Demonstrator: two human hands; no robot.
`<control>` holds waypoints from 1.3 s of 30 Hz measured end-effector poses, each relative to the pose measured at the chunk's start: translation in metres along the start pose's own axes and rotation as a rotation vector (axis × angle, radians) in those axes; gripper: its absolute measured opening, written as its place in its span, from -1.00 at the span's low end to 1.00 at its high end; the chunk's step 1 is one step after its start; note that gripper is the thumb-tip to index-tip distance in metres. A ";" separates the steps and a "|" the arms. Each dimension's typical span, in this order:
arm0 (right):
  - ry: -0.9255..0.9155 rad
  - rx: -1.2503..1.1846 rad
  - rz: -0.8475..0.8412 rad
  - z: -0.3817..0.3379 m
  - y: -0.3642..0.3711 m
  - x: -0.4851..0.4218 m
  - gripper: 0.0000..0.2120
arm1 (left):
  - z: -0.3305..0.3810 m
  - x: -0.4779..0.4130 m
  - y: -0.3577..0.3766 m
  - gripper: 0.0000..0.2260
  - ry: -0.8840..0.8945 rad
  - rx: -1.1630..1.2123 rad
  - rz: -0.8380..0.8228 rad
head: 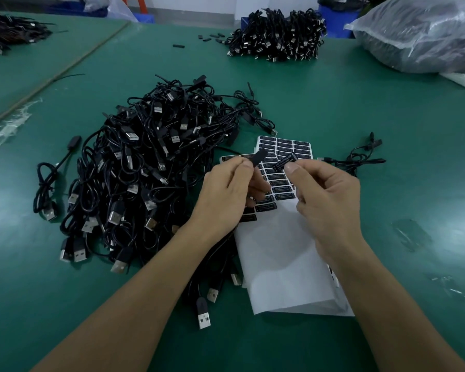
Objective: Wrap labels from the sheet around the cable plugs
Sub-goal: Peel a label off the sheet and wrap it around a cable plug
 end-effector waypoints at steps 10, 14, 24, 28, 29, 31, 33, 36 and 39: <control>0.002 -0.009 -0.046 0.000 0.004 0.003 -0.89 | 0.006 0.000 0.002 -0.77 0.108 -0.059 -0.080; 0.006 -0.034 -0.026 0.000 0.003 0.001 -0.88 | 0.004 0.001 0.003 -0.90 0.066 0.049 -0.088; -0.124 0.201 -0.033 -0.001 -0.001 -0.001 -0.83 | 0.000 0.000 0.002 -0.82 0.073 0.006 -0.093; -0.141 0.245 -0.044 -0.001 -0.001 -0.002 -0.85 | 0.000 0.001 0.002 -0.81 0.078 -0.002 -0.097; -0.144 0.253 -0.050 -0.001 -0.001 -0.002 -0.85 | 0.000 0.001 0.002 -0.81 0.077 0.001 -0.095; -0.148 0.269 -0.058 -0.001 -0.001 -0.001 -0.86 | 0.000 0.001 0.002 -0.81 0.074 0.004 -0.093; -0.155 0.285 -0.063 -0.002 -0.001 -0.001 -0.86 | 0.000 0.002 0.001 -0.81 0.074 0.004 -0.092; -0.186 0.317 -0.073 -0.004 0.000 -0.001 -0.80 | -0.001 0.001 0.001 -0.82 0.069 -0.010 -0.087; -0.204 0.345 -0.093 -0.006 0.000 -0.001 -0.75 | -0.002 0.000 0.001 -0.84 0.056 -0.016 -0.078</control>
Point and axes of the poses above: each hand's wrist, its own x-axis away from the middle knuckle, its own y-axis out of the palm, z = x × y, the point moved 4 cm from there along -x, towards the middle knuckle, and after that the axes turned 7 degrees about -y, right-handed, at the moved point
